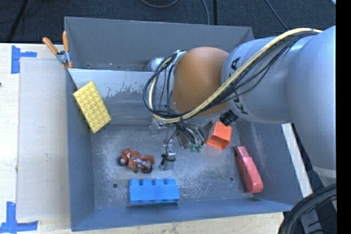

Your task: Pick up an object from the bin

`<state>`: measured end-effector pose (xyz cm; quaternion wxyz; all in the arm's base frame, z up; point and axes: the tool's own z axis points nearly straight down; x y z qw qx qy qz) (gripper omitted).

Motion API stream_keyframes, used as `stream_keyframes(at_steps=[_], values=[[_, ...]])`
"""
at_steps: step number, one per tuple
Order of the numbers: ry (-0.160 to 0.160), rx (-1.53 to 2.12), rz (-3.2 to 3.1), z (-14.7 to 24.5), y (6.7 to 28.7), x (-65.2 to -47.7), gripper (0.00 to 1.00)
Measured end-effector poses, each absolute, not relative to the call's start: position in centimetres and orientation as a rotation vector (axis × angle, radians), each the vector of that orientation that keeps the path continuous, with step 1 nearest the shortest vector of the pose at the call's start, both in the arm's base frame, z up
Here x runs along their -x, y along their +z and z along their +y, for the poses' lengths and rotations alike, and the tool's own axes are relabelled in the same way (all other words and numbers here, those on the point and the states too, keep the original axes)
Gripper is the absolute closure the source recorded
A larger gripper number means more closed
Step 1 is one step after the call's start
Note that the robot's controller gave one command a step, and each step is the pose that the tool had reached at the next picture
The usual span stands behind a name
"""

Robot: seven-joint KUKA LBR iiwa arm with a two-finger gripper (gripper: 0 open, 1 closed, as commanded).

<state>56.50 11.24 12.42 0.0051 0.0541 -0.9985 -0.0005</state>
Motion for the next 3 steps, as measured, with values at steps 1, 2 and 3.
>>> stream_keyframes(at_steps=[1, 2, 3], values=[[0.0, -0.261, -3.135, 11.8, 10.0, -56.3, 0.0], [0.003, -0.341, -3.116, 15.2, 8.1, -54.7, 0.0], [0.001, -0.815, -3.037, 14.3, 7.1, -53.9, 1.0]])
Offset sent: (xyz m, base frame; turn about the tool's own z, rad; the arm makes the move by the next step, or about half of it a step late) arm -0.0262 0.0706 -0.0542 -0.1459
